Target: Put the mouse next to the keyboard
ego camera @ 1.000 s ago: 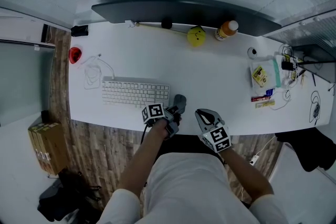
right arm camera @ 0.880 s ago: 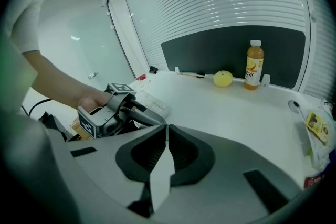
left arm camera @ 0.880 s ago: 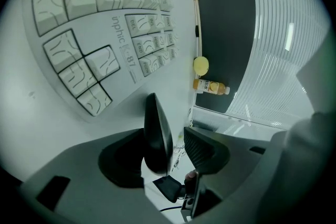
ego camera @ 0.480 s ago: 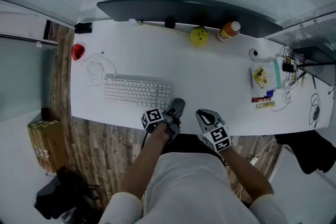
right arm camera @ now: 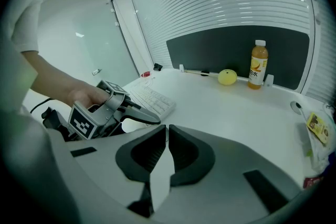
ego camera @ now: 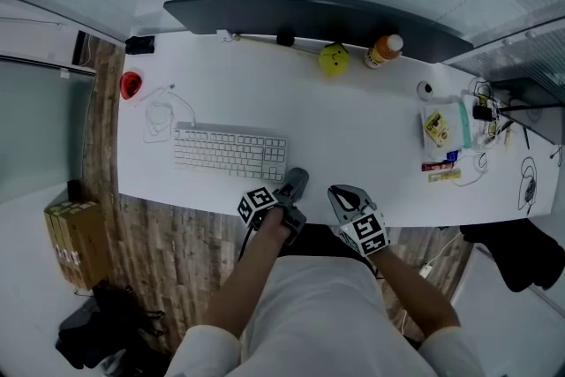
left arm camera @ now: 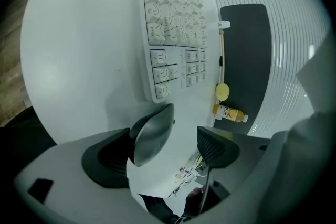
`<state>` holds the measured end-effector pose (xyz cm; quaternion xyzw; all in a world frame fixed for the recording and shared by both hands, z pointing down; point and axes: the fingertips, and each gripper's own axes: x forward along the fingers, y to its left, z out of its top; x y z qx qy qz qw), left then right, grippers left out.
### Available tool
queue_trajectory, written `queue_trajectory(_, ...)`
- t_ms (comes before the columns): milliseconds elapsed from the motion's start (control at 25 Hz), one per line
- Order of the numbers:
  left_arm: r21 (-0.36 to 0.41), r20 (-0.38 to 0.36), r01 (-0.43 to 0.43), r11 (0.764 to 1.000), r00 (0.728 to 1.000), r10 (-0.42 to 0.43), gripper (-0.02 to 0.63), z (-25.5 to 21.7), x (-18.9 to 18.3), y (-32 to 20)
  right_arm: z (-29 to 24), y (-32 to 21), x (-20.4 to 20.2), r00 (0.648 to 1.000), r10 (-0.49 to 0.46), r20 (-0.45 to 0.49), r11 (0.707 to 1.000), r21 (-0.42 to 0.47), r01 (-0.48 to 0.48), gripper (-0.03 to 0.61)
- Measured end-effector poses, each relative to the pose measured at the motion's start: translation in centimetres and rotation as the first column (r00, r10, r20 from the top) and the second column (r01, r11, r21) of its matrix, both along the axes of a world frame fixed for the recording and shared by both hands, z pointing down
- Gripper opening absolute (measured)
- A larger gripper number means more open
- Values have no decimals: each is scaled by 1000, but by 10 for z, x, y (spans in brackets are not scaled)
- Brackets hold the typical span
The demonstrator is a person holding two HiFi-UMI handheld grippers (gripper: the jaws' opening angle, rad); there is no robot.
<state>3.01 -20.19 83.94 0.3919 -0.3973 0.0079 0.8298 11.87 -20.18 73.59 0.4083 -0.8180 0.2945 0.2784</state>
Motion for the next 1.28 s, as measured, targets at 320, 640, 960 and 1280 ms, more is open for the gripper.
queue_trajectory(320, -13, 20, 10, 1000, 1000, -9, 383, 3, -5, 14, -5, 6, -4, 1000, -15, 6, 1000, 11, 15, 38)
queue_trajectory(640, 38, -1, 7, 999, 1000, -7, 382, 2, -11, 21, -12, 16, -10, 999, -54, 1, 998, 29, 54, 38)
queue_trajectory(960, 104, -8, 15, 994, 1000, -14, 382, -7, -13, 35, -17, 35, -16, 992, -123, -15, 990, 74, 124, 38)
queue_trajectory(1280, 218, -61, 47, 975, 998, -35, 380, -46, -7, 42, -36, 47, -15, 988, -150, -20, 982, 111, 152, 38)
